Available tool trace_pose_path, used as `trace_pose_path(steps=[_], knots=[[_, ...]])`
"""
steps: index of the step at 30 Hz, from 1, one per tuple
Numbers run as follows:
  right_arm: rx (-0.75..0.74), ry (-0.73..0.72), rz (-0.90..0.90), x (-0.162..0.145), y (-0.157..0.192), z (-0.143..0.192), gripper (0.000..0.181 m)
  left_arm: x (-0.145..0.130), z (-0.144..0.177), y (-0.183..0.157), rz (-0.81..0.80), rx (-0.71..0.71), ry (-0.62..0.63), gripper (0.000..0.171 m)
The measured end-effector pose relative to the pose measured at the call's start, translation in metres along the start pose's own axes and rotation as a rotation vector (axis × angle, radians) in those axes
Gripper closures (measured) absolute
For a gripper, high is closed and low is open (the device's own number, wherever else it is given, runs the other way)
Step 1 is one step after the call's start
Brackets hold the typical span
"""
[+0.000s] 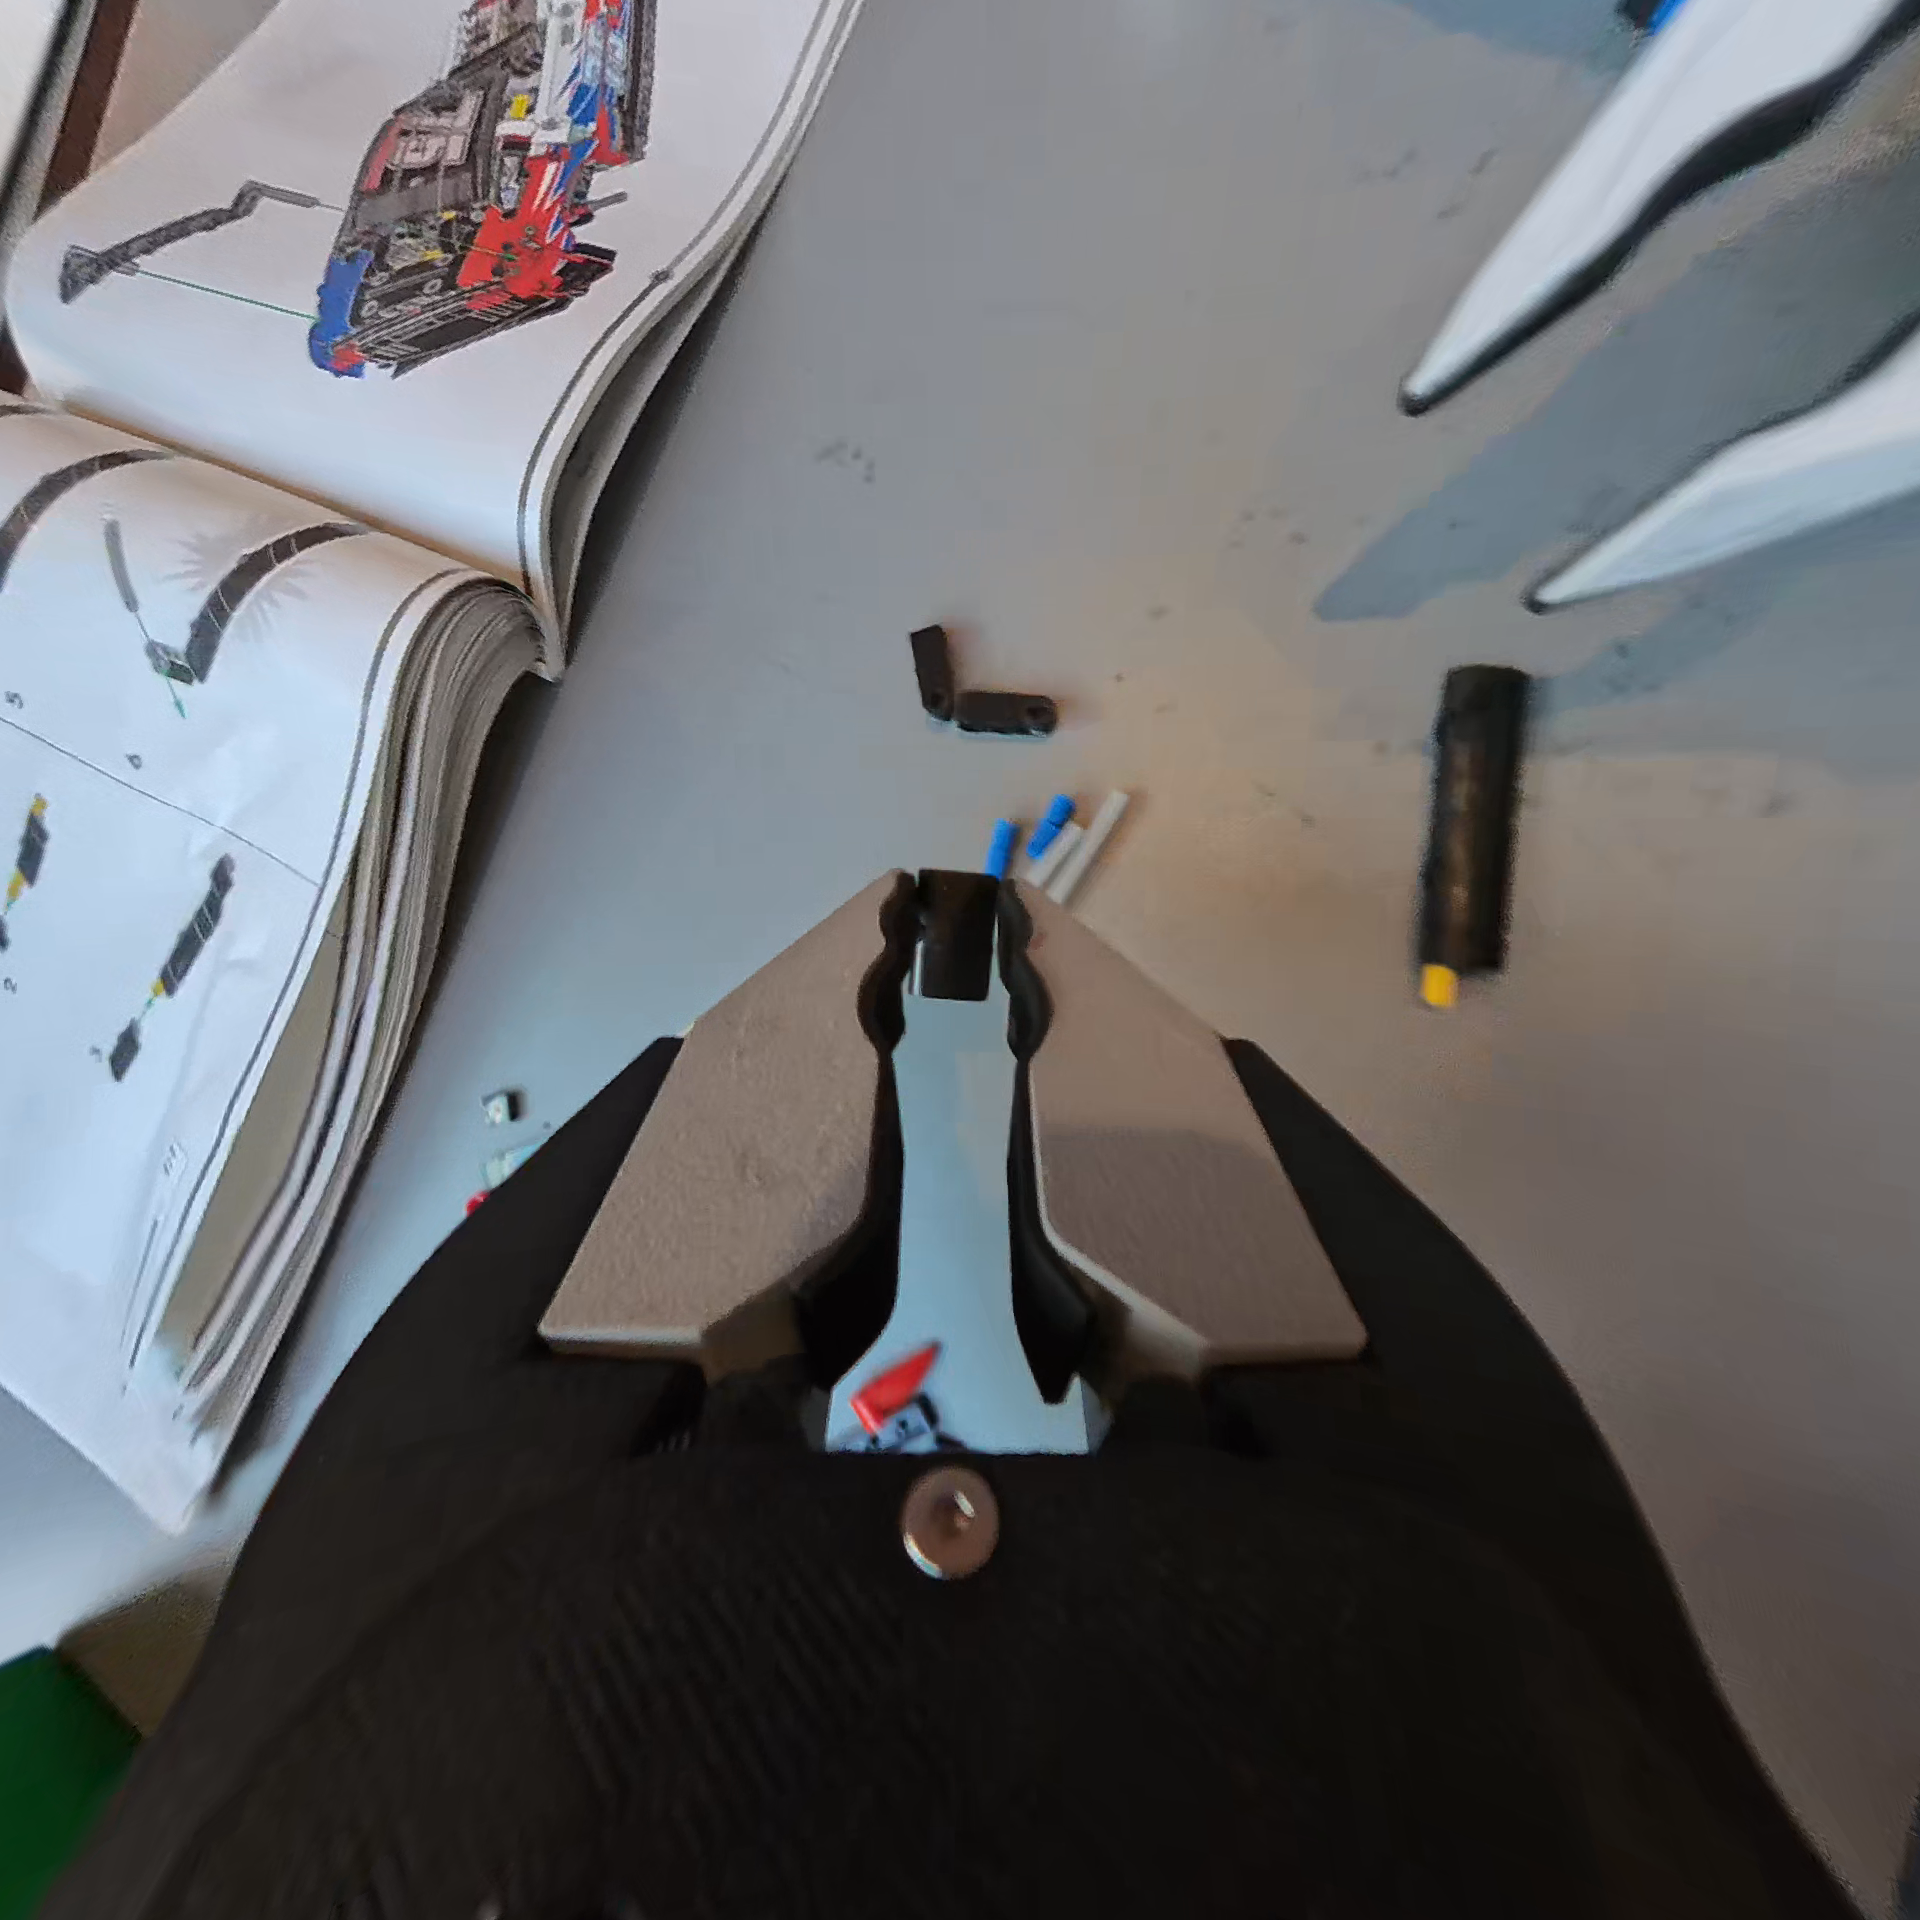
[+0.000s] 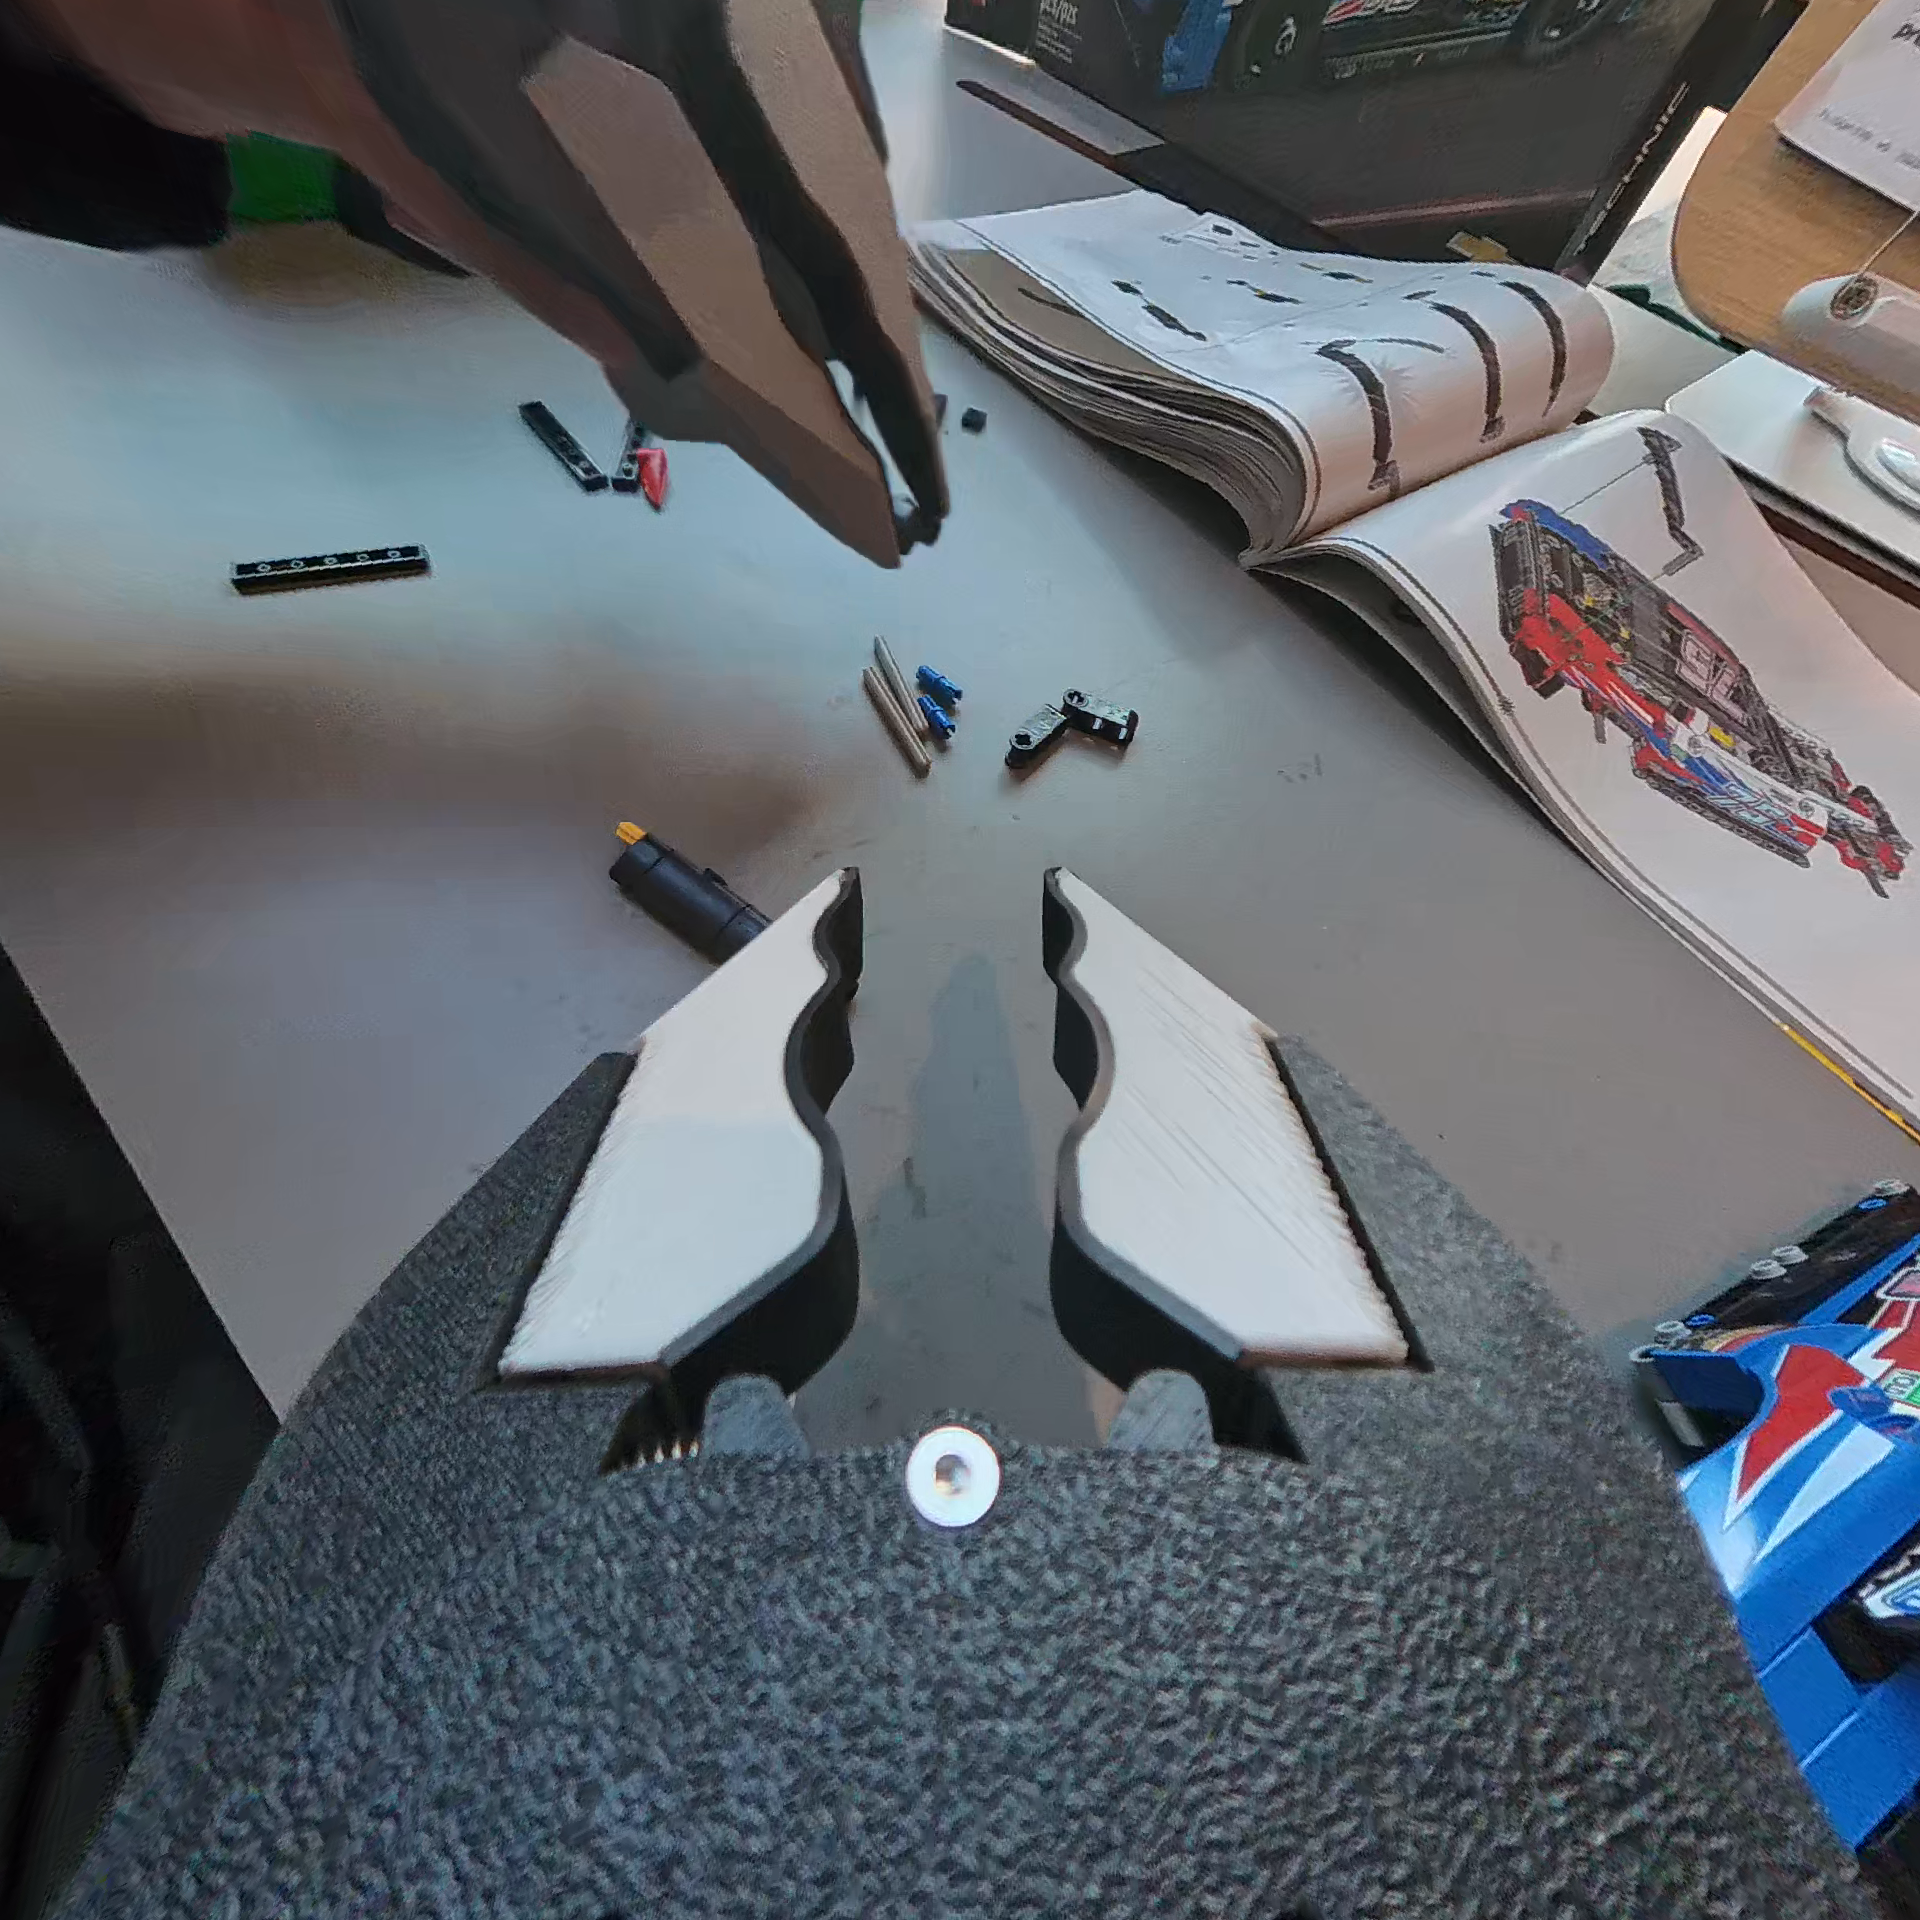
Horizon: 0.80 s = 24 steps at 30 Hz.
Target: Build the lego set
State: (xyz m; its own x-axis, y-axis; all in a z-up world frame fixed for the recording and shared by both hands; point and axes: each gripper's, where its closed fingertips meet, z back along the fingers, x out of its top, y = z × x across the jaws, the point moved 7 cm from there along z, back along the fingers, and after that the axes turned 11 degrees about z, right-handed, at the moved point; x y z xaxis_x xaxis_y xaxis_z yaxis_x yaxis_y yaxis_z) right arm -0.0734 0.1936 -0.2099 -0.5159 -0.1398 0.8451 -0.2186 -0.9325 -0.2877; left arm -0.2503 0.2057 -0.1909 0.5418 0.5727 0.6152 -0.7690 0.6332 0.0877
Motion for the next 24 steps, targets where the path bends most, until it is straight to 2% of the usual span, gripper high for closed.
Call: trace_pose_path(steps=[6, 10, 12, 18, 21, 24], knots=[[0.056, -0.026, 0.054, 0.002, 0.008, 0.001, 0.147, -0.045, 0.026, -0.051, -0.029, -0.078, 0.001, 0.159], [0.219, -0.071, 0.089, 0.005, 0.018, 0.004, 0.147, -0.069, 0.020, -0.074, -0.062, -0.102, 0.026, 0.159], [0.268, -0.050, 0.117, 0.003, 0.022, 0.003, 0.147, -0.070, 0.018, -0.079, -0.062, -0.121, -0.012, 0.160], [0.292, 0.023, 0.206, -0.001, 0.025, -0.004, 0.146, -0.067, 0.014, -0.080, -0.088, -0.152, -0.047, 0.156], [0.335, 0.048, 0.213, -0.002, 0.026, -0.007, 0.146, -0.067, 0.019, -0.080, -0.092, -0.202, -0.042, 0.147], [0.347, 0.065, 0.212, -0.005, 0.025, -0.011, 0.147, -0.066, 0.029, -0.076, -0.070, -0.233, -0.071, 0.147]])
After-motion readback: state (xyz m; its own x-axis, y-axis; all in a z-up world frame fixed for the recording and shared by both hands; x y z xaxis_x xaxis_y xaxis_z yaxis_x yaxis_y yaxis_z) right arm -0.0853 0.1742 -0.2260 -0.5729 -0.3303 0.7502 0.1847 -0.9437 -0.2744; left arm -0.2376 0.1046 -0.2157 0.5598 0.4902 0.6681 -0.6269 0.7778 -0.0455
